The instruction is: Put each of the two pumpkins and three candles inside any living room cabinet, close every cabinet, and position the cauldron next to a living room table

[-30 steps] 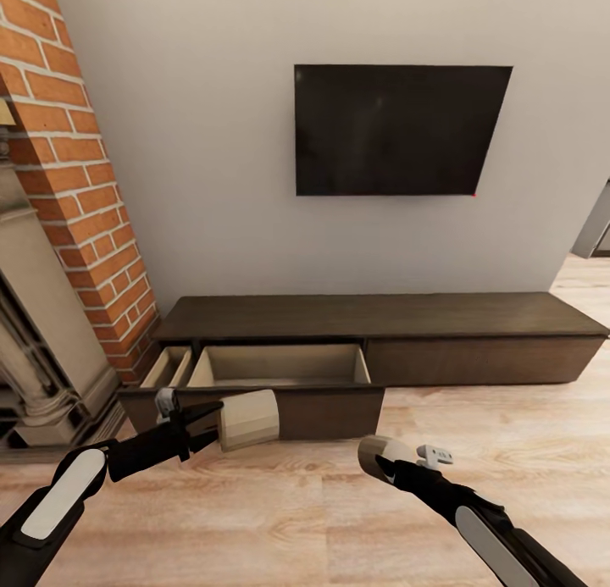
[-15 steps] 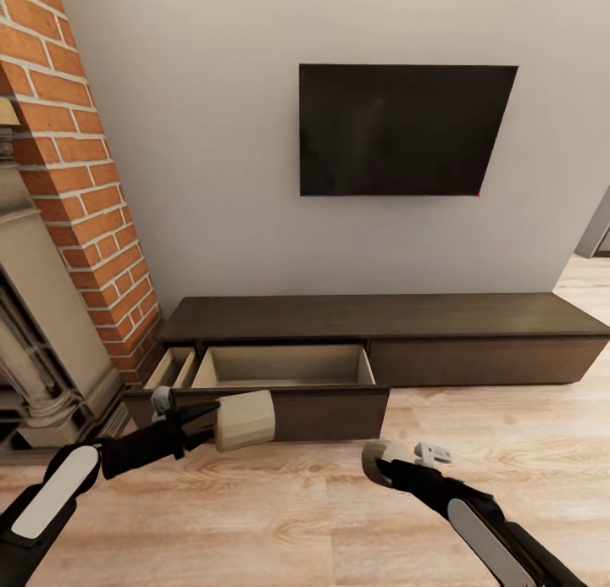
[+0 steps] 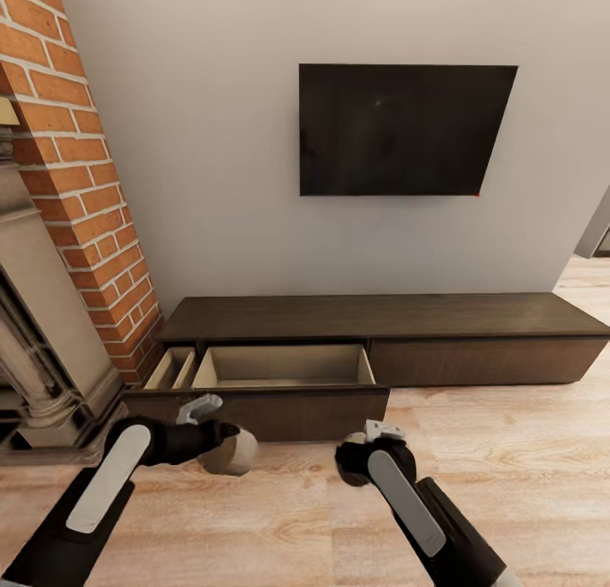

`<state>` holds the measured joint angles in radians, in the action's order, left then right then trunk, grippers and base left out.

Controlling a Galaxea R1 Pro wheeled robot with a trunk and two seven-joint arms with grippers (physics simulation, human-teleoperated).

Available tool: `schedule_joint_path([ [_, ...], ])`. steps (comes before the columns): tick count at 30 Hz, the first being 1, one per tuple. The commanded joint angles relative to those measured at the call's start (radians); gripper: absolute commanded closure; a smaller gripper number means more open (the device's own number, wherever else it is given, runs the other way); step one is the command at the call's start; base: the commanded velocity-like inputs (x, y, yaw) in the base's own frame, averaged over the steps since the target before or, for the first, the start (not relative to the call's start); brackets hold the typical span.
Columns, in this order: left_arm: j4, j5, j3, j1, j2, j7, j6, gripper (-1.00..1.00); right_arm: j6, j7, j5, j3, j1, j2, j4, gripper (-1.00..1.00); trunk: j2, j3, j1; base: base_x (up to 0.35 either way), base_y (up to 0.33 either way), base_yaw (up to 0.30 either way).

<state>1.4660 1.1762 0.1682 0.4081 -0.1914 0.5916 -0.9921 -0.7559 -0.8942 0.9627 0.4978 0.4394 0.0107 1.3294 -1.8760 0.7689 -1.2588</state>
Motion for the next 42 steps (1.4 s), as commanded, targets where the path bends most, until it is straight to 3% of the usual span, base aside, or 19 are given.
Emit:
schedule_joint_path([
  [1, 0.009, 0.018, 0.011, 0.002, 0.049, 0.114, 0.005, 1.00, 0.001, -0.011, 0.009, 0.003, 0.013, -0.001, -0.035, 1.00, -0.001, 0.001, 0.000, 0.000, 0.000, 0.000],
  [2, 0.012, 0.010, 0.030, 0.003, 0.103, 0.218, 0.004, 1.00, 0.000, -0.011, 0.007, 0.002, 0.023, -0.003, -0.076, 1.00, -0.001, 0.001, 0.000, 0.000, 0.000, 0.000],
  [3, 0.011, -0.001, 0.045, 0.003, 0.126, 0.258, 0.005, 1.00, -0.001, -0.012, 0.006, 0.002, 0.028, -0.003, -0.092, 1.00, -0.001, 0.001, 0.000, 0.000, 0.000, 0.000],
  [7, 0.013, -0.062, 0.096, 0.002, 0.160, 0.325, 0.007, 1.00, -0.001, -0.014, 0.005, 0.001, 0.034, -0.004, -0.113, 1.00, -0.001, 0.001, 0.000, 0.000, 0.000, 0.000],
  [13, 0.021, -0.089, 0.106, 0.002, 0.165, 0.334, 0.009, 1.00, -0.002, -0.013, 0.013, 0.001, 0.035, -0.004, -0.069, 1.00, -0.001, 0.001, 0.000, 0.000, 0.000, 0.000],
  [23, 0.099, -0.090, 0.127, -0.002, 0.160, 0.326, 0.006, 1.00, -0.080, -0.016, 0.016, 0.004, 0.035, -0.002, 0.199, 1.00, -0.001, 0.001, 0.000, 0.132, 0.000, 0.000],
  [34, 0.106, -0.078, 0.123, -0.003, 0.156, 0.301, 0.004, 1.00, -0.094, -0.038, 0.009, 0.004, 0.035, -0.002, 0.204, 1.00, -0.001, 0.001, 0.000, 0.165, 0.048, 0.000],
  [36, 0.106, -0.059, 0.110, -0.003, 0.152, 0.219, 0.002, 1.00, -0.093, -0.038, 0.010, 0.003, 0.035, -0.002, 0.197, 1.00, -0.001, 0.001, 0.000, 0.116, 0.021, 0.000],
  [38, 0.105, 0.003, 0.074, -0.003, 0.130, 0.108, 0.000, 1.00, -0.093, -0.038, 0.010, 0.003, 0.035, -0.002, 0.195, 1.00, -0.001, 0.001, 0.000, 0.048, 0.009, 0.000],
  [42, 0.104, 0.183, 0.024, -0.004, 0.008, -0.120, -0.002, 1.00, -0.092, -0.038, 0.010, 0.004, 0.035, -0.003, 0.193, 1.00, -0.001, 0.001, 0.000, 0.014, 0.003, 0.000],
])
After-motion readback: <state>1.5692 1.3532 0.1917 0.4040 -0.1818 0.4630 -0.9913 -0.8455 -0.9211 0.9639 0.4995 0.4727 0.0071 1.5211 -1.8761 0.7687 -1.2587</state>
